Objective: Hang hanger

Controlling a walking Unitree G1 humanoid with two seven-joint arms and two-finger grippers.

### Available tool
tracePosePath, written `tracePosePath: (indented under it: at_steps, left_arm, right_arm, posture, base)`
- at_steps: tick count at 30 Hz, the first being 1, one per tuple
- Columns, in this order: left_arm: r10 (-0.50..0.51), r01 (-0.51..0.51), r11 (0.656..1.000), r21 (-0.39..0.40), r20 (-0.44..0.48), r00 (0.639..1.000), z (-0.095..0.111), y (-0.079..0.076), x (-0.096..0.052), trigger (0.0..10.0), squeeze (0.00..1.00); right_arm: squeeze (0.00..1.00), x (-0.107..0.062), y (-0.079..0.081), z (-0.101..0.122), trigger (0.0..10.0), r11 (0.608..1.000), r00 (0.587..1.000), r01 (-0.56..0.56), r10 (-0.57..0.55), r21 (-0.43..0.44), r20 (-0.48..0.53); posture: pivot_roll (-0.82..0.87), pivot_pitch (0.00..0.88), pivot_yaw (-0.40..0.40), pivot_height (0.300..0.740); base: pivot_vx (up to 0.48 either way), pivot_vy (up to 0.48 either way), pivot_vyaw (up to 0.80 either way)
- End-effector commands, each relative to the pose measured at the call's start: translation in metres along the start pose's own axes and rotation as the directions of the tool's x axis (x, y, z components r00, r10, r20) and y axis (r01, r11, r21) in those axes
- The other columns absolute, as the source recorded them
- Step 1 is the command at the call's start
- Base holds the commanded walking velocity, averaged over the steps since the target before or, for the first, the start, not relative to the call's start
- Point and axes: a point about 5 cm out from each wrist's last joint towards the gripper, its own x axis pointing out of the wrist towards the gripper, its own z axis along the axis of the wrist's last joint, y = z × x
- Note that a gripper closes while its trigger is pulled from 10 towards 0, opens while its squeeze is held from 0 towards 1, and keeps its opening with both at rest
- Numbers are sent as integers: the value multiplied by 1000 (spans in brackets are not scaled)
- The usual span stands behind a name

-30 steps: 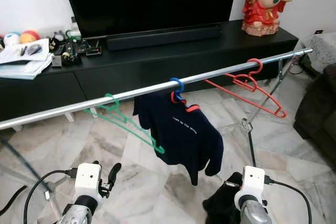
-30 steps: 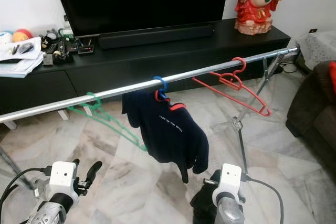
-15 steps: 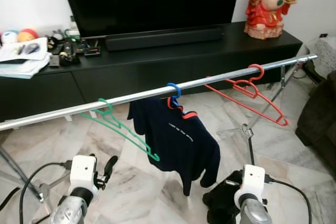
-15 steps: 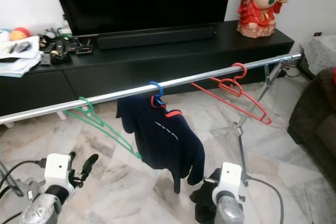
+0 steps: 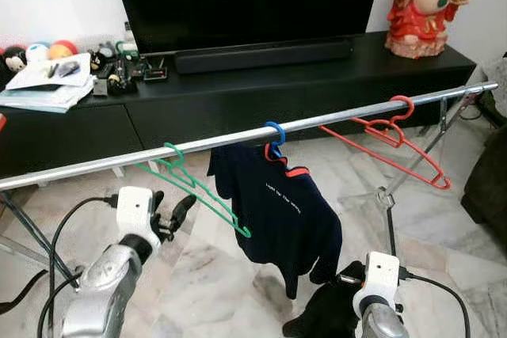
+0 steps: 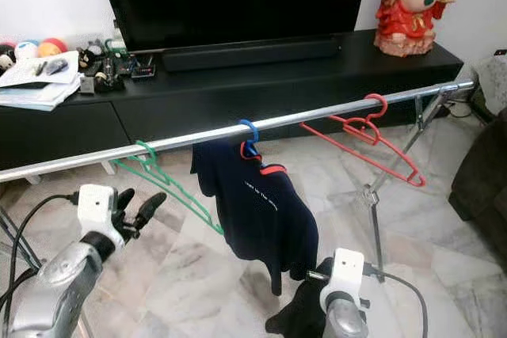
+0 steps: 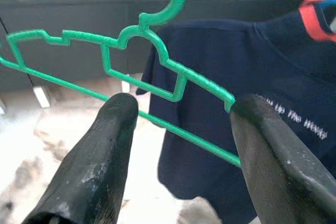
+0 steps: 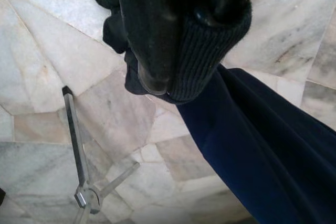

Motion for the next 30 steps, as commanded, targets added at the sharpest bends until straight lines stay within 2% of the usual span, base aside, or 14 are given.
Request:
tracePosePath:
  at_steps: [1,6,8,10,12,13,14,21,26,30]
  left_arm:
    - [18,-18,999,-30,-9,1000,4,1,4,10000,0]
    - [-1,0,997,-73,-21,1000,14,-10,18,10000,0]
    - [-3,2,1000,-30,-49,999,18,-17,27,10000,0]
    - [12,-14,999,-35,-58,998,21,-20,33,10000,0]
    - [75,-75,997,8,-102,992,22,-20,40,10000,0]
    - [75,-75,997,8,-102,992,22,-20,40,10000,0]
    - [127,-127,992,14,-135,983,22,-17,44,10000,0]
    - [232,-240,971,-8,-223,947,17,-17,57,10000,0]
    - [221,-229,973,-7,-236,947,17,-24,61,10000,0]
    - [222,-232,973,-13,-247,943,16,-22,57,10000,0]
  right_arm:
    - [0,0,2,2,10000,1000,1000,-4,4,-5,21]
    - [0,0,2,3,10000,1000,1000,-1,1,-6,20]
    - [0,1,2,3,10000,1000,1000,-1,1,-6,21]
    - [0,1,2,4,10000,1000,1000,0,0,-5,22]
    - [0,1,2,4,10000,1000,1000,1,-1,-4,22]
    - [0,1,2,4,10000,1000,1000,1,-1,-4,22]
    - [0,1,2,4,10000,1000,1000,2,-2,-5,22]
    - [0,1,3,4,10000,1000,1000,1,0,-6,24]
    - [0,1,2,5,10000,1000,1000,2,-2,-6,29]
    - [0,1,1,5,10000,1000,1000,5,-5,-5,31]
  posture:
    - [50,102,61,740]
    - [50,103,63,740]
    - [46,100,67,740]
    - [41,100,69,740]
    - [42,100,70,740]
    - [42,100,70,740]
    - [42,100,70,740]
    - [35,98,74,740]
    - [31,102,74,740]
    - [33,105,74,740]
  base:
    - [0,0,0]
    - [0,0,0]
    - [0,0,0]
    - [0,0,0]
    - [0,0,0]
    - [0,0,0]
    - [0,0,0]
    - [0,0,0]
    - [0,0,0]
    - [0,0,0]
